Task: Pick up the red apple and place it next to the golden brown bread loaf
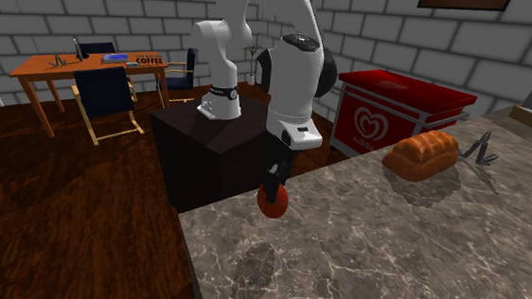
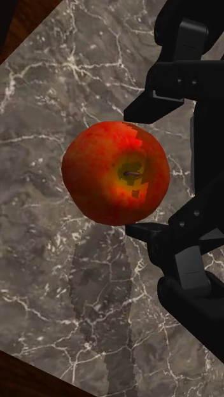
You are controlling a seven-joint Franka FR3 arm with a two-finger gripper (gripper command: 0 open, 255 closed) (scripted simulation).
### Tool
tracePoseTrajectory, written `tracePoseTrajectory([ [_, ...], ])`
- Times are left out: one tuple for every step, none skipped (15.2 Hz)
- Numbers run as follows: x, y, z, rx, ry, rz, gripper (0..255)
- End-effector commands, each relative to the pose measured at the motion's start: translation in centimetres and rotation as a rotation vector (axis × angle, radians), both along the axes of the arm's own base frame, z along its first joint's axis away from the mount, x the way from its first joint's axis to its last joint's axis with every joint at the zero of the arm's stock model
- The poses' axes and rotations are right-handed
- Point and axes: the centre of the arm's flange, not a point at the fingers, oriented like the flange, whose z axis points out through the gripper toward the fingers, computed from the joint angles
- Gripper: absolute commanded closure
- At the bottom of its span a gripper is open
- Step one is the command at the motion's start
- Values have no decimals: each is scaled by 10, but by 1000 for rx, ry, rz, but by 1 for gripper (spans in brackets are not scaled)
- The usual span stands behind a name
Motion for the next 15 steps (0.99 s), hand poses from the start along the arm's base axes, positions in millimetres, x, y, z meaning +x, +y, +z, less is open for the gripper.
tracePoseTrajectory([
  [-1,0,10,0,0,0,255],
  [-1,0,16,0,0,0,255],
  [-1,0,21,0,0,0,255],
  [-1,0,26,0,0,0,255],
  [-1,0,31,0,0,0,255],
  [-1,0,37,0,0,0,255],
  [-1,0,42,0,0,0,255],
  [-1,0,47,0,0,0,255],
  [-1,0,53,0,0,0,255],
  [-1,0,58,0,0,0,255],
  [-1,0,63,0,0,0,255],
  [-1,0,68,0,0,0,255],
  [-1,0,74,0,0,0,255],
  [-1,0,79,0,0,0,255],
  [-1,0,84,0,0,0,255],
])
